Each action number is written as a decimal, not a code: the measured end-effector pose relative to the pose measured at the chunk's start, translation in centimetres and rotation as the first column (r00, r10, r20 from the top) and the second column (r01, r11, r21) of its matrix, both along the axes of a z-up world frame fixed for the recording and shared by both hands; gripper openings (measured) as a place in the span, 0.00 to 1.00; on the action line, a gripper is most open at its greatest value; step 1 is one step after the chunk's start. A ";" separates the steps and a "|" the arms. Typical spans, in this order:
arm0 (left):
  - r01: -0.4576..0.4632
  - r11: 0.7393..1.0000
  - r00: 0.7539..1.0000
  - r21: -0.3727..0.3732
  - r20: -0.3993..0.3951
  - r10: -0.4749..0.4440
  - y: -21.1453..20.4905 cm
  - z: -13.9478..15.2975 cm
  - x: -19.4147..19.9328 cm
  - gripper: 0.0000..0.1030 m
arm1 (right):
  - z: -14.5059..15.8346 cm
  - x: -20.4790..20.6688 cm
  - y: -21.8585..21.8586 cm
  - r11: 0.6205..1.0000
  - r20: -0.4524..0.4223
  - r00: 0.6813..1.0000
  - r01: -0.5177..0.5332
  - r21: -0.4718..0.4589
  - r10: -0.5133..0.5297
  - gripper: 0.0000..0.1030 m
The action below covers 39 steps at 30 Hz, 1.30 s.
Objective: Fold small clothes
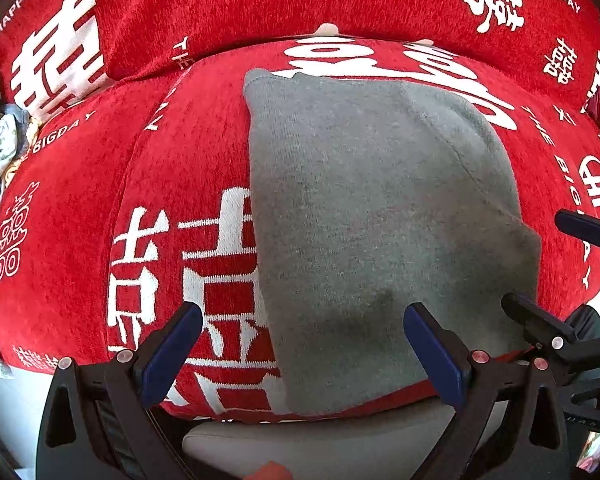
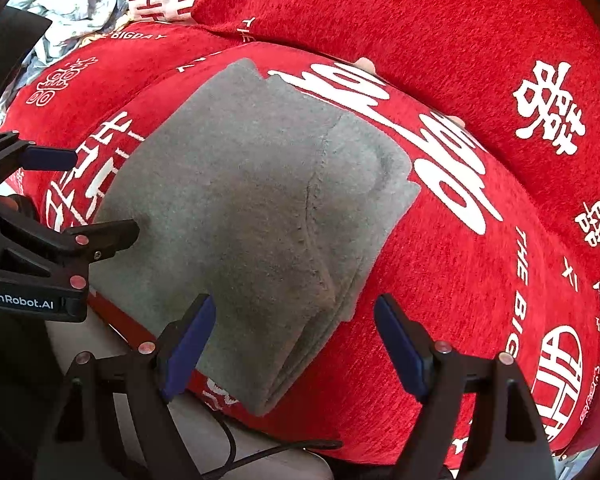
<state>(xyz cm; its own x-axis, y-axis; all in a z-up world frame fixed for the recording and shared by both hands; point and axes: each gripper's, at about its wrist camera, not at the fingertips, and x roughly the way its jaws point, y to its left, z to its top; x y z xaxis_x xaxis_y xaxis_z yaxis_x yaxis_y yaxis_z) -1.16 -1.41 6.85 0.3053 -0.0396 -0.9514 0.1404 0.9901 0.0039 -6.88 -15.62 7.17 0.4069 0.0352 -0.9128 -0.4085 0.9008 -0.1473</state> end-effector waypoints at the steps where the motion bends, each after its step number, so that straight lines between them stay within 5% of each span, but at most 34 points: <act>1: 0.001 1.000 1.000 0.001 -0.001 -0.001 0.0 0.0 0.0 0.98 | 0.0 0.0 0.0 1.000 0.000 1.000 -0.001 0.001 0.001 0.82; 39: 0.033 0.999 0.999 -0.005 -0.035 -0.033 -0.1 -0.8 -0.2 0.98 | -0.4 0.2 0.0 1.000 -0.002 1.000 -0.001 0.011 0.001 0.82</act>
<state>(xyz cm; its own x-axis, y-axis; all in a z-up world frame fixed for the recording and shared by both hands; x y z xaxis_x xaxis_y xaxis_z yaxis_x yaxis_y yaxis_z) -1.33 -1.48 6.03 0.2698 -0.0538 -0.9614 0.1732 0.9849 -0.0064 -6.71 -15.65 6.77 0.4046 0.0454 -0.9134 -0.4097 0.9019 -0.1366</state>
